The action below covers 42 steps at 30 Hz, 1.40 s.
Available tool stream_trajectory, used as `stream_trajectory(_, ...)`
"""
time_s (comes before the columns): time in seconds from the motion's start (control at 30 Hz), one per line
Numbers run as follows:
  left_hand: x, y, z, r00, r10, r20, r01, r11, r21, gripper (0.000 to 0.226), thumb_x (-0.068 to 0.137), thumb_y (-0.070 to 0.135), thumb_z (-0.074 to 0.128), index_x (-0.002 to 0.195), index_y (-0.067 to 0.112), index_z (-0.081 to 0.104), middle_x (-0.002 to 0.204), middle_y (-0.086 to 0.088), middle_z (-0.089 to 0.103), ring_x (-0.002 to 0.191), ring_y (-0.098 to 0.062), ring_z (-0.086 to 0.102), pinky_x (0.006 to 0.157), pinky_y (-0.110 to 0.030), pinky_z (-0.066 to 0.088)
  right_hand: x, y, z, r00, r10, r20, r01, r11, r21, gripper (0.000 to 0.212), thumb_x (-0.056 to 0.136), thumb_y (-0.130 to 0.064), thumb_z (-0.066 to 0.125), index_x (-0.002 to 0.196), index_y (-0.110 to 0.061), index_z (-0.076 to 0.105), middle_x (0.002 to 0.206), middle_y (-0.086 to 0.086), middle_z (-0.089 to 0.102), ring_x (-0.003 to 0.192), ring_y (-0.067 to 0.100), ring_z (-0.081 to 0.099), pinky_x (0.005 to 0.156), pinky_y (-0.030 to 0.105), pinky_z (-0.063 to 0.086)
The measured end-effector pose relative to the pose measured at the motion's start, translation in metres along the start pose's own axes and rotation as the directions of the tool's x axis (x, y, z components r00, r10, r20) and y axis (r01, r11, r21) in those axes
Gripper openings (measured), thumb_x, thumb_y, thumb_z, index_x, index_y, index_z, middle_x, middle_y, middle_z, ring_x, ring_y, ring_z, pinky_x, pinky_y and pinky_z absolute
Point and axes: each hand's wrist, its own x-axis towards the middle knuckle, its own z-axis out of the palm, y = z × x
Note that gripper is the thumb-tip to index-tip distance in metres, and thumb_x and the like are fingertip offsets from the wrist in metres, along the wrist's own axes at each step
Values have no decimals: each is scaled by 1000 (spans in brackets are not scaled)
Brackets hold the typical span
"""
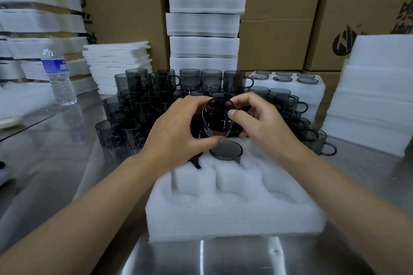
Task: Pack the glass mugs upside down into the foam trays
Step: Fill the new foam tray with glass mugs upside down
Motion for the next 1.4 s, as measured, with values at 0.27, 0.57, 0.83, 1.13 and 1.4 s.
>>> stream_trajectory(0.27, -1, 2, 0, 1000, -7, 2, 7, 1000, -9, 64, 65, 65, 62, 122, 42, 45, 103, 31, 51, 99, 3, 49, 81, -28, 48, -3, -5, 0, 986, -160, -49, 147, 968, -206, 13, 87, -32, 63, 98, -25, 62, 92, -18, 51, 87, -5, 45, 81, 14, 34)
stream_trajectory(0.57, -2, 3, -1, 995, 92, -42, -93, 995, -35, 62, 69, 46, 60, 125, 20, 56, 104, 18, 57, 91, -2, 50, 77, -23, 44, -10, -15, -1, 937, -306, 167, 348, 792, -502, 65, 73, -42, 71, 132, -25, 50, 120, -11, 51, 113, 11, 40, 103, 36, 32)
stream_trajectory(0.83, -3, 4, -4, 996, 33, 89, -29, 999, -44, 74, 67, 63, 61, 130, 23, 57, 109, 16, 63, 104, -4, 57, 90, -30, 49, 2, -11, -17, 998, -25, 61, 50, 891, -451, 51, 60, -58, 73, 95, -30, 49, 92, -16, 55, 81, 0, 52, 63, 23, 38)
stream_trajectory(1.13, 2, 2, -2, 963, -32, 266, 40, 999, -25, 31, 81, 41, 52, 91, 24, 76, 95, 17, 70, 93, -2, 63, 84, -37, 52, 11, -17, -45, 979, 196, 58, -99, 702, -706, 44, 62, -70, 57, 78, -29, 54, 73, -11, 61, 65, 3, 55, 51, 27, 35)
stream_trajectory(1.4, 3, 3, -2, 961, -38, 274, 47, 999, -25, 29, 82, 38, 51, 87, 23, 75, 90, 13, 71, 89, -5, 64, 80, -38, 52, 11, -14, -47, 957, 273, 96, -105, 637, -763, 40, 68, -62, 58, 79, -24, 52, 74, -6, 59, 70, 7, 52, 53, 30, 35)
